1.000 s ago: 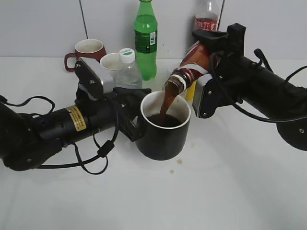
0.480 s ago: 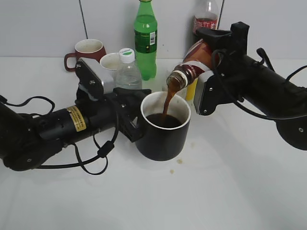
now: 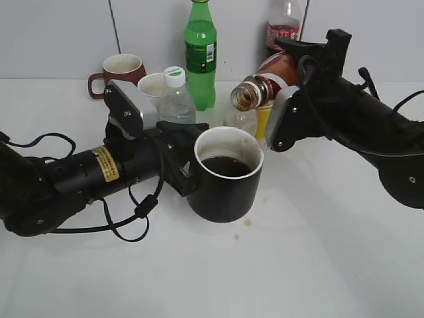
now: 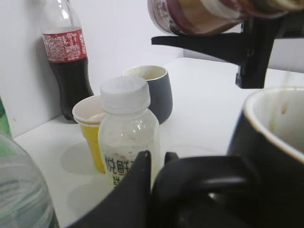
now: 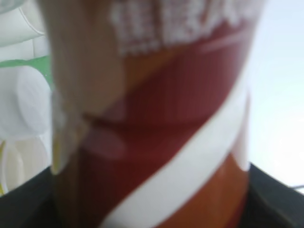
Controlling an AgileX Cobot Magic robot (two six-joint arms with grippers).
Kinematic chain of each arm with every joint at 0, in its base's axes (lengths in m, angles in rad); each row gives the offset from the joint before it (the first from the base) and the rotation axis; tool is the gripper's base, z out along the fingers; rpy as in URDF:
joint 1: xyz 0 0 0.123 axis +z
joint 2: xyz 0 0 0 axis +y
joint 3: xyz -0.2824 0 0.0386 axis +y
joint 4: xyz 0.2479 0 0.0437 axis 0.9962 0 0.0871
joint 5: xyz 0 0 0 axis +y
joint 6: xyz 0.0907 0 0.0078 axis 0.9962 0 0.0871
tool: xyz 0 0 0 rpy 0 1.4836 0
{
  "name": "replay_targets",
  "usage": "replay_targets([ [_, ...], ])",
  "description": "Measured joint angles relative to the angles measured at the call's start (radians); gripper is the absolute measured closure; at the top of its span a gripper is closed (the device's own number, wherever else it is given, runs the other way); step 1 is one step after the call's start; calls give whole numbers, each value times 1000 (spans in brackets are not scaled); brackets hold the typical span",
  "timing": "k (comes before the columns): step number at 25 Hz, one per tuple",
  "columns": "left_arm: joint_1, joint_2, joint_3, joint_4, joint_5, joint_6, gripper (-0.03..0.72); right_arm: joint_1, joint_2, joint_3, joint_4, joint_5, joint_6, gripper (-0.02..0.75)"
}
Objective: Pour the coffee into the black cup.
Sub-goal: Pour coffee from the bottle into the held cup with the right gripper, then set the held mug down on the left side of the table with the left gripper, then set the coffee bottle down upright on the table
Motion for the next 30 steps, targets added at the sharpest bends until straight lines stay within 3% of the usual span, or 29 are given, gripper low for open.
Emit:
replay_targets([
  [7, 6, 0, 0, -47, 0, 0, 636, 115, 0, 0, 249, 3, 153, 234],
  [13, 56, -55, 51, -95, 8, 0, 636, 129, -5, 37, 327, 6, 425, 234],
  [23, 263, -180, 188, -221, -1, 0, 636, 129, -17, 185, 457, 9, 1053, 234],
  [30, 378, -180, 199, -256, 2, 36, 636, 115, 22, 199, 530, 9, 1130, 234],
])
